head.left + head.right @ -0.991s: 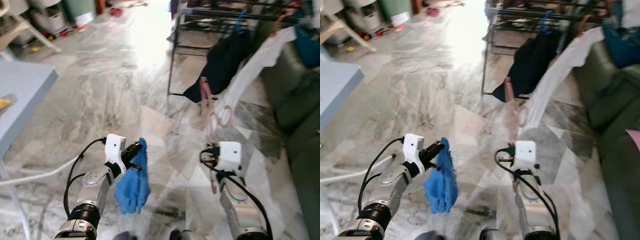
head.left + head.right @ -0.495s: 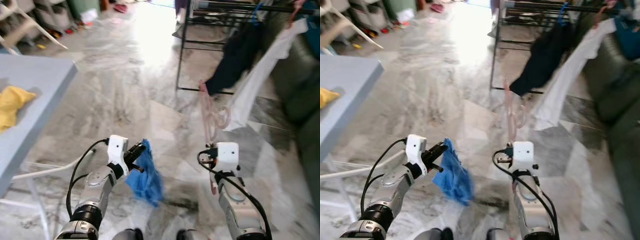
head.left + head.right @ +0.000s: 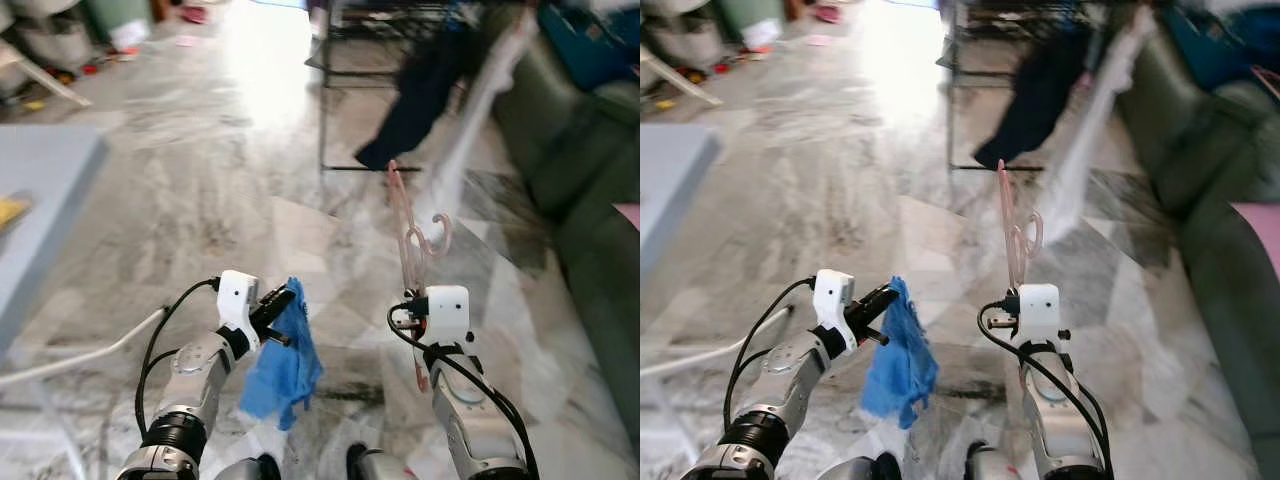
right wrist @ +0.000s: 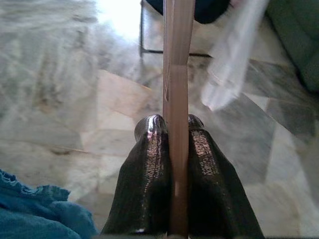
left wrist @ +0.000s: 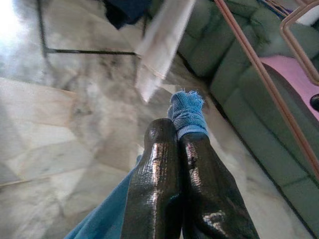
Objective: Hang hanger
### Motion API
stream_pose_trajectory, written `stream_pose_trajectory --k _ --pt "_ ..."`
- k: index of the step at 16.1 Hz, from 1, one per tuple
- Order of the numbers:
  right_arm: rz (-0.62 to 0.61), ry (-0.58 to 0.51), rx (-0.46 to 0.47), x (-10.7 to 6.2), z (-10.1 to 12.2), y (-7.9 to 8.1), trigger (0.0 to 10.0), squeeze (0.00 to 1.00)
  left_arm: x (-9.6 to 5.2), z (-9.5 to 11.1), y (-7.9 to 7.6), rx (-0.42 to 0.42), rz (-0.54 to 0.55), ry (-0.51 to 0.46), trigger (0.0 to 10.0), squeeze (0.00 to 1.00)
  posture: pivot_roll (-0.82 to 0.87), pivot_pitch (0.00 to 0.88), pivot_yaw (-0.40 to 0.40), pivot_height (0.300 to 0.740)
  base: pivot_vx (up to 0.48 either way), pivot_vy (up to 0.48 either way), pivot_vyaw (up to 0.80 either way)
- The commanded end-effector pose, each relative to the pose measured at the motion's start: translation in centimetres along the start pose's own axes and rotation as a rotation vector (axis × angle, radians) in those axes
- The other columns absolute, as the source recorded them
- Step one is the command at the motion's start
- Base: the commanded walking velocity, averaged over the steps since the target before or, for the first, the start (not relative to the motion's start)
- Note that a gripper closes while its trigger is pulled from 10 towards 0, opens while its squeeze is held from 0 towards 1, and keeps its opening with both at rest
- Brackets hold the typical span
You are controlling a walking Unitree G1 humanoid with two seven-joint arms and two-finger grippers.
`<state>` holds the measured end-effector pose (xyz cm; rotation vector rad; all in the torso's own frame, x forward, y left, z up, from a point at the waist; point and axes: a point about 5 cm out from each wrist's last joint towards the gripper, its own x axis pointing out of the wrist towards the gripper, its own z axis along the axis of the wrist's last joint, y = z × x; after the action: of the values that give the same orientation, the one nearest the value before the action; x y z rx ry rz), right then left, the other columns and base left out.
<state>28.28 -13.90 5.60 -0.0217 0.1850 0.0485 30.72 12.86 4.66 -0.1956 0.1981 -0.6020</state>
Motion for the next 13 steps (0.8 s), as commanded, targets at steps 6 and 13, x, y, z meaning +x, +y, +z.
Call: stream_pose_trajectory --k 6,13 --pt "0.017 -0.002 -0.023 -0.4 0.2 0.3 10.0 0.0 -0.2 0.1 0.0 0.033 -0.019 0.011 10.0 0.0 -0.14 0.185 0.007 0.74 0.0 0.0 -0.72" --pt "0.191 0.071 -0.252 -0.8 0.2 -1.9 10.0 0.0 1.1 5.5 1.5 0.23 -0.14 -0.046 10.0 0.0 -0.15 0.204 0.009 0.74 0.0 0.0 0.0"
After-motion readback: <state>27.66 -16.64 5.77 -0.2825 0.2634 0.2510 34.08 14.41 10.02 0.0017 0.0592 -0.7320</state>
